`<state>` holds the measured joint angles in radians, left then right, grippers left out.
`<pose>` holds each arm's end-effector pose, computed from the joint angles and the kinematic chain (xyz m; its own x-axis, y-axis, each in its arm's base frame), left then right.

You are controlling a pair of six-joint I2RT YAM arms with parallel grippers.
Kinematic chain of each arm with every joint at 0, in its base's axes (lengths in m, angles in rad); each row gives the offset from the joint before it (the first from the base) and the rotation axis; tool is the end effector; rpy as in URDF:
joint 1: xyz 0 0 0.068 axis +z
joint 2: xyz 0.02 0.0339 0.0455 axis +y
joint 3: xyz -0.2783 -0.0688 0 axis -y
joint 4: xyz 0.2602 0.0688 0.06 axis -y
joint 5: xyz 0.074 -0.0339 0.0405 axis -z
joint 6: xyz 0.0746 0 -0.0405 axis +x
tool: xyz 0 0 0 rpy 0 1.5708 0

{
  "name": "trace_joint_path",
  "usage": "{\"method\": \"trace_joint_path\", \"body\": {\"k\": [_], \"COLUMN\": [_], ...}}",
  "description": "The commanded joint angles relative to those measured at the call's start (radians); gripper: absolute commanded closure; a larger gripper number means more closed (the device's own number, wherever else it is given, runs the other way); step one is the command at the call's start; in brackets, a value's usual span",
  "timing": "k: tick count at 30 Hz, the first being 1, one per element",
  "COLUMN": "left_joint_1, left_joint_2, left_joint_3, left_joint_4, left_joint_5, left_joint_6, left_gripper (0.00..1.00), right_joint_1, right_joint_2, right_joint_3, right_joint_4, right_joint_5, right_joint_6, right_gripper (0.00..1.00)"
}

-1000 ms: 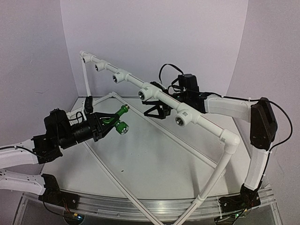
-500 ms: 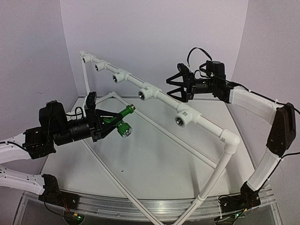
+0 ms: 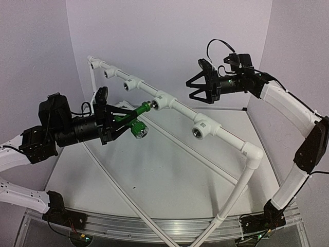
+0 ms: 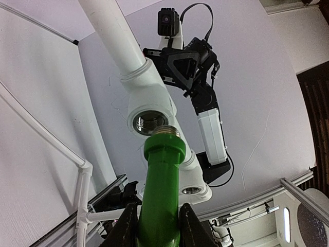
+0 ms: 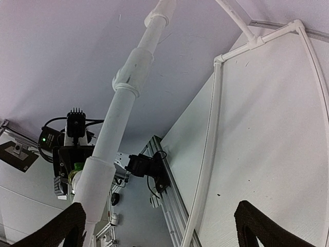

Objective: Install the water faucets

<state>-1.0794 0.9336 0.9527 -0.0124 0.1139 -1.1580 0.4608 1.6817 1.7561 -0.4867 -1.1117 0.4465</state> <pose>0.1159 -0.2346 0.4031 -0.8502 -0.3400 -0.4019 0.3758 0.1425 -0.9157 0.3320 0.2395 0.4264 -0.7265 -0.1470 -0.6713 -0.6863 0.1055 0.7196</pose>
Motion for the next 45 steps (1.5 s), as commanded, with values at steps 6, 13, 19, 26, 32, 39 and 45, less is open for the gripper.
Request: {"method": "trace_joint_path", "body": {"k": [6,13,19,26,32,39,45], "left_joint_1": [-0.008,-0.008,-0.010,-0.013,-0.019,-0.019,-0.020], "left_joint_2": [0.034,0.038,0.057,0.073,0.033,0.061,0.081], "left_joint_3": [0.074,0.073,0.083,0.096,0.086,0.132,0.154], "left_joint_4": [0.009,0.009,0.048,0.067,0.067,-0.006,-0.046], "left_joint_5": [0.005,-0.014,-0.018,-0.030,-0.095,-0.083,-0.047], "left_joint_6": [0.000,0.019,0.019,0.020,0.019,0.004,-0.031], "left_gripper": [1.00,1.00,1.00,1.00,1.00,1.00,1.00], "right_joint_1": [0.093,0.186,0.196,0.224,0.242,0.258,0.262], "right_joint_2": [-0.026,-0.030,-0.034,-0.035,-0.048,-0.048,-0.041], "right_joint_3": [0.107,0.142,0.156,0.155,0.143,0.135,0.141], "right_joint_4": [-0.228,-0.307,-0.349,-0.377,-0.389,-0.391,-0.389], "right_joint_5": [0.020,0.028,0.015,0.019,0.017,0.022,0.034], "right_joint_6": [-0.184,-0.246,-0.277,-0.296,-0.314,-0.317,-0.311], "right_gripper": [0.02,0.02,0.07,0.19,0.32,0.45,0.52]}}
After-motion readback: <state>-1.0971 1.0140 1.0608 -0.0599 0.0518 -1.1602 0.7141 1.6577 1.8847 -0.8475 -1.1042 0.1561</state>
